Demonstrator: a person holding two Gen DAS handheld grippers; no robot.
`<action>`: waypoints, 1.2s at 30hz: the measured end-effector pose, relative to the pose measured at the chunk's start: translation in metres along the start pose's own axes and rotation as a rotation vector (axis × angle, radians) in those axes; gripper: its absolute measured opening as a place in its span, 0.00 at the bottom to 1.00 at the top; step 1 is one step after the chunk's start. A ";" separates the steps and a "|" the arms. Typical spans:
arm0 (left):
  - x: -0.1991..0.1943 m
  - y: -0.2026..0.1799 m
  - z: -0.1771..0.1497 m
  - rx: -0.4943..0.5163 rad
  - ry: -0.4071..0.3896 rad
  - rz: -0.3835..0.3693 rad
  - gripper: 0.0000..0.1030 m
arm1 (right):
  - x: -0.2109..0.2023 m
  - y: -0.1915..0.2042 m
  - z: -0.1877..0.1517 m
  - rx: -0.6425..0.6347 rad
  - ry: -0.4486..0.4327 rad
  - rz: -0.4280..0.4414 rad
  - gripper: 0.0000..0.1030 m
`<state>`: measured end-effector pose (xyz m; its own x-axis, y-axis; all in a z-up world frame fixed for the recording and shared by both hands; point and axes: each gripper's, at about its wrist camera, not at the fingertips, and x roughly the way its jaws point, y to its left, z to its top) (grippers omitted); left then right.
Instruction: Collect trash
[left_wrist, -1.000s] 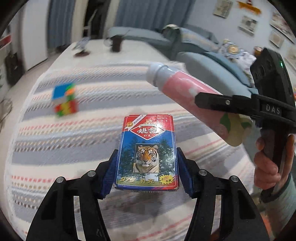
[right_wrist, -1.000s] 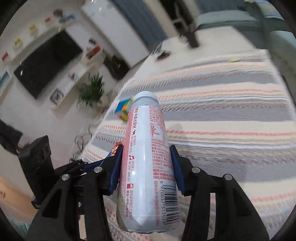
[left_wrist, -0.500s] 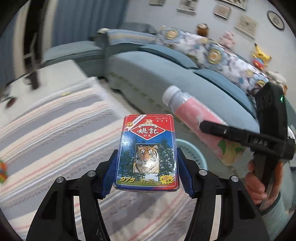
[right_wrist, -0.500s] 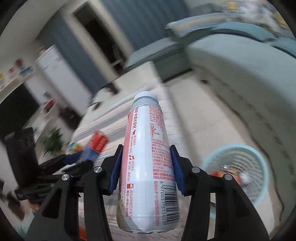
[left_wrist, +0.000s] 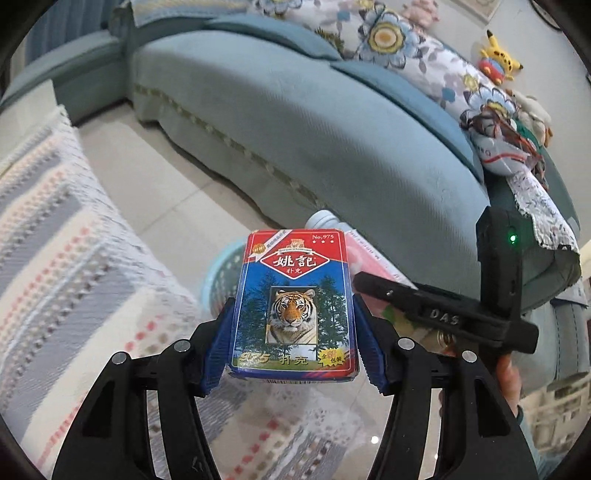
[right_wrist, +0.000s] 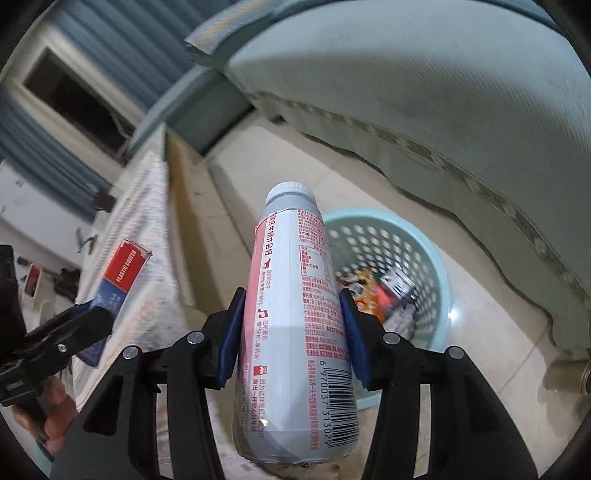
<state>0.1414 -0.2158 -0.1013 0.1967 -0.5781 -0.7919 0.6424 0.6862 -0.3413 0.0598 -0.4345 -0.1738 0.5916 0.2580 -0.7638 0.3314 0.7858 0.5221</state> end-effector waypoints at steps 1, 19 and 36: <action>0.007 -0.001 0.002 -0.004 0.007 -0.002 0.57 | 0.004 -0.003 0.000 0.010 0.001 -0.010 0.45; -0.064 0.037 -0.033 -0.067 -0.089 0.003 0.71 | 0.011 0.050 -0.025 -0.161 0.010 -0.025 0.39; -0.224 0.135 -0.107 -0.307 -0.350 0.262 0.74 | -0.028 0.194 -0.050 -0.437 -0.131 0.086 0.39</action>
<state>0.1048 0.0537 -0.0237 0.5902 -0.4471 -0.6722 0.3027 0.8944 -0.3292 0.0709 -0.2608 -0.0703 0.7006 0.2820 -0.6555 -0.0474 0.9350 0.3516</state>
